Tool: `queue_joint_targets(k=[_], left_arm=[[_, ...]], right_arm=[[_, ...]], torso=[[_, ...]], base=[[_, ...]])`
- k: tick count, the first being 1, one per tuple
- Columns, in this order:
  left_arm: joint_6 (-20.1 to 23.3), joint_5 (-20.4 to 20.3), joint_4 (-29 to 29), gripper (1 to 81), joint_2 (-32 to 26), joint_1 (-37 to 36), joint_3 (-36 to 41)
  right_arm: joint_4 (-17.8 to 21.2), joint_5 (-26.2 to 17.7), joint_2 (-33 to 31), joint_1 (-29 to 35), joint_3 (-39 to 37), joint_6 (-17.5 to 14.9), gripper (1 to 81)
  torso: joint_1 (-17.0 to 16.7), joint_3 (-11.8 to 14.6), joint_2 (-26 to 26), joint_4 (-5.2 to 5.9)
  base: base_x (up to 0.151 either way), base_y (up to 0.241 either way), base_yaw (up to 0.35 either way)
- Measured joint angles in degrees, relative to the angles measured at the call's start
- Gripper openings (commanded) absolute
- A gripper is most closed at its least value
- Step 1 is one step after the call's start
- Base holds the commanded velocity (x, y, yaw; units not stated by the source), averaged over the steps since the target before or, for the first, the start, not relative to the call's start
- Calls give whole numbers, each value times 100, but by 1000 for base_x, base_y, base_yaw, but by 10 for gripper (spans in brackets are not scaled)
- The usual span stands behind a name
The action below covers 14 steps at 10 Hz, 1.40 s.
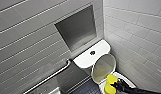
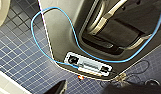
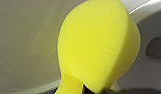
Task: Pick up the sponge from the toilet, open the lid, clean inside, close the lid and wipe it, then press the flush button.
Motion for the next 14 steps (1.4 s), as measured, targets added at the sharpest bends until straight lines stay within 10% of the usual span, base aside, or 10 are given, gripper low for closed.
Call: queue_joint_targets(k=[8,14], left_arm=[[-9,74,0,811,-29,-2,2],[-17,77,0,811,-33,0,2]], right_arm=[[1849,-284,1858,66,-2475,23,10],[1976,345,1576,-568,-2180,-20,10]], torso=[[0,-2,0,0],[0,-2,0,0]], base=[[0,0,0],[0,0,0]])
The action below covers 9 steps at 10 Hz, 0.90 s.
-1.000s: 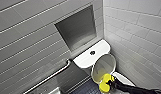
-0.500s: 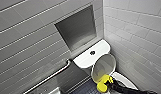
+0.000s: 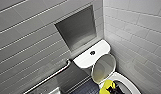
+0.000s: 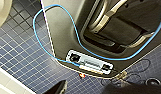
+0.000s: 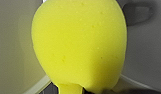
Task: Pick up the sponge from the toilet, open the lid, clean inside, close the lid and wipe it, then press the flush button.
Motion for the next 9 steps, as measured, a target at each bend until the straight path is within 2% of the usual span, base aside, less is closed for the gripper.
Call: queue_joint_targets(k=[4,6,9], left_arm=[[2,0,0,811,-11,0,0],[0,0,0,811,-11,0,0],[2,0,0,811,-11,0,0]], right_arm=[[-40,311,-774,-364,1114,-2,10],[-63,780,-1047,-750,1359,0,10],[-173,1243,-1406,-1108,1748,0,10]], torso=[[0,0,0,0],[0,0,0,0],[0,0,0,0]], base=[[0,0,0],[0,0,0],[0,0,0]])
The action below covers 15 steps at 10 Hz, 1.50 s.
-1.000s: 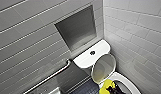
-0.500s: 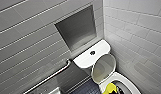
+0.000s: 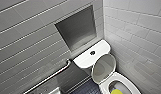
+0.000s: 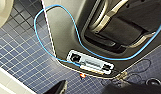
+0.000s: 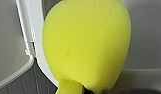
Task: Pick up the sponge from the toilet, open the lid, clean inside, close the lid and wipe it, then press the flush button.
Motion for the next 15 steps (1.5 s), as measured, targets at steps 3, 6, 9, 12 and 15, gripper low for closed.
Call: queue_joint_targets(k=[3,6,9,12,15], left_arm=[[2,0,0,811,0,0,0],[6,0,0,811,0,2,0],[9,-13,-1,811,0,-2,0],[6,-38,-4,811,-49,-133,50],[4,-16,-12,811,-355,-363,595]], right_arm=[[-102,512,-741,-527,716,0,10],[-236,1204,-1392,-1243,1229,-5,10],[-271,1705,-1697,-1968,1323,0,10],[-413,1797,-1814,-2831,1154,43,10],[-1748,1699,-1676,-3471,514,45,10]], torso=[[0,0,0,2],[0,0,0,2],[0,0,0,2],[0,0,0,2],[0,0,0,2]], base=[[0,0,0],[0,0,0],[0,0,0],[0,0,0],[0,0,0]])
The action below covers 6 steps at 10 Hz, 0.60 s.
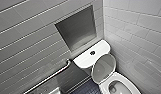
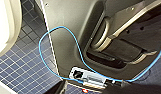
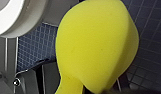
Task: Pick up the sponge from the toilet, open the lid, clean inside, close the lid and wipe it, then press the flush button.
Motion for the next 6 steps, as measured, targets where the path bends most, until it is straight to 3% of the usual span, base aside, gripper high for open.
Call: queue_joint_targets(k=[3,6], left_arm=[[0,85,-9,811,-594,-122,1258],[-6,211,-11,811,-1374,-404,2712]], right_arm=[[-1059,0,701,-446,-1011,5,10],[-1707,150,1384,-895,-1824,18,10]], torso=[[0,0,-2,0],[0,2,-2,-48]], base=[[0,0,0],[0,0,0]])
